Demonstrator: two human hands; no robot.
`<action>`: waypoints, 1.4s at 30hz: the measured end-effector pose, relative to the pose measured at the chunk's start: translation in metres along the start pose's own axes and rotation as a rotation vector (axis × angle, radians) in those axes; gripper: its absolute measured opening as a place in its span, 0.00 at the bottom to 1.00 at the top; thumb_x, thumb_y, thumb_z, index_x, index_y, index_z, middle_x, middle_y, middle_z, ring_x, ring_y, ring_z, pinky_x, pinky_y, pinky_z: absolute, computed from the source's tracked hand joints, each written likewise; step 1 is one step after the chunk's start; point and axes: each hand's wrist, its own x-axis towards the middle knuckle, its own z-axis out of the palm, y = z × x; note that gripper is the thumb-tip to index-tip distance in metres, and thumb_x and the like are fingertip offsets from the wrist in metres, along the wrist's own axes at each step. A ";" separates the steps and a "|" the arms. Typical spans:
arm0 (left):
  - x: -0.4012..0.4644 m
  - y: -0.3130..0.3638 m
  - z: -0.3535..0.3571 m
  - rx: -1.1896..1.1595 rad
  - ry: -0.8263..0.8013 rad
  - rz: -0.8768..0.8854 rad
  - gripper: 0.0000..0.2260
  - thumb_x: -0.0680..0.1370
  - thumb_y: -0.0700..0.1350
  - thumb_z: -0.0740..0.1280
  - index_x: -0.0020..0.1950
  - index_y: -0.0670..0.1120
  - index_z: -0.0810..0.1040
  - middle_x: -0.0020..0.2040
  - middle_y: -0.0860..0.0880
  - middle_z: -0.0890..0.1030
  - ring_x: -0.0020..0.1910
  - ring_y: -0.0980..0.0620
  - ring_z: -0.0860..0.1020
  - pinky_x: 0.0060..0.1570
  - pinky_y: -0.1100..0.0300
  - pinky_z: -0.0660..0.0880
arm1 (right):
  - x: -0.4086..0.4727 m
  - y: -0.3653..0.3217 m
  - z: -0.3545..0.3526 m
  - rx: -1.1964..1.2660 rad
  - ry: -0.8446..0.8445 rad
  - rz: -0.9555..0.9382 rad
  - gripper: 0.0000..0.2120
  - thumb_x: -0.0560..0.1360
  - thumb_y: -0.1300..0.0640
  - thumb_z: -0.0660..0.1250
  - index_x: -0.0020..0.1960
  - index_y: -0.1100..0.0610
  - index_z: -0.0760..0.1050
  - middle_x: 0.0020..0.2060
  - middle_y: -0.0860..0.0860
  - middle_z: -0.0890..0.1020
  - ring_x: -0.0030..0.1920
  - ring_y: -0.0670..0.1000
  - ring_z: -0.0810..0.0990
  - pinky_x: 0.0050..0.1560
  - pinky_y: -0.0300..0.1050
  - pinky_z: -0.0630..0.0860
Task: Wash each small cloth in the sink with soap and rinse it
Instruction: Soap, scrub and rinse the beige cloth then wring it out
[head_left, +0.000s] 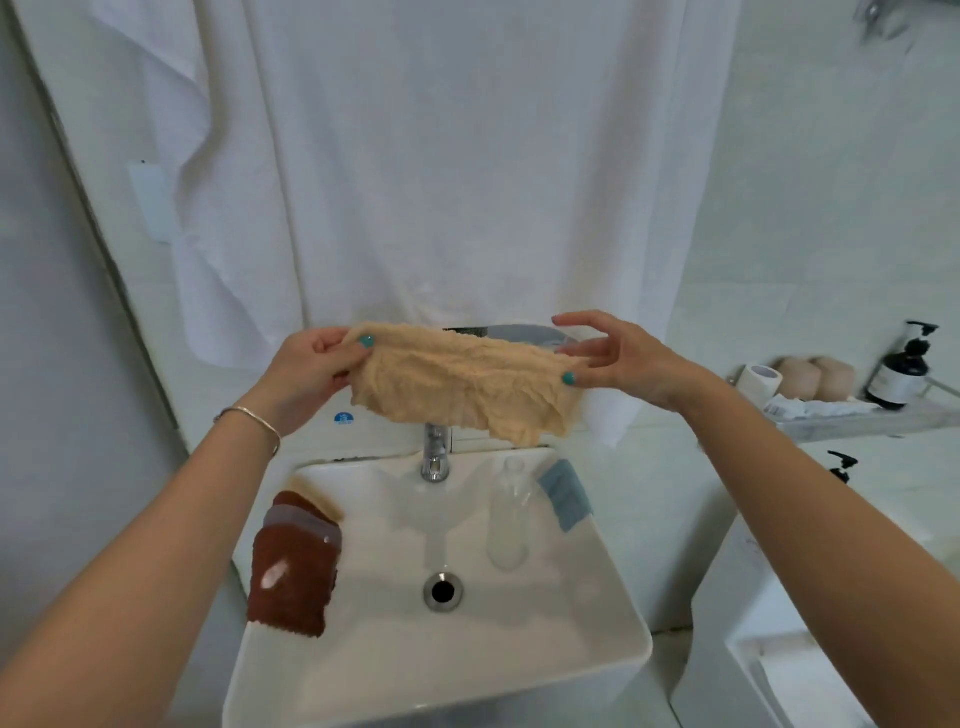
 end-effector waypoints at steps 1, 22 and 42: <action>-0.001 -0.003 0.002 -0.011 0.042 0.007 0.06 0.79 0.38 0.65 0.52 0.41 0.81 0.43 0.47 0.84 0.41 0.53 0.81 0.42 0.64 0.79 | -0.001 0.002 0.004 -0.031 0.073 0.041 0.20 0.71 0.60 0.76 0.61 0.50 0.77 0.49 0.50 0.83 0.50 0.47 0.81 0.58 0.42 0.76; -0.083 -0.128 0.067 -0.010 0.164 -0.053 0.13 0.82 0.39 0.60 0.49 0.56 0.79 0.41 0.48 0.76 0.31 0.56 0.71 0.25 0.64 0.70 | -0.072 0.080 0.094 0.343 0.338 0.234 0.09 0.79 0.61 0.64 0.51 0.52 0.82 0.41 0.43 0.80 0.40 0.44 0.77 0.34 0.39 0.76; -0.090 -0.262 0.212 0.197 -0.167 -0.267 0.25 0.78 0.40 0.68 0.60 0.72 0.74 0.66 0.58 0.72 0.66 0.65 0.70 0.65 0.69 0.65 | -0.099 0.299 -0.006 0.585 0.064 0.392 0.20 0.71 0.59 0.74 0.62 0.50 0.79 0.56 0.50 0.84 0.59 0.52 0.80 0.55 0.40 0.79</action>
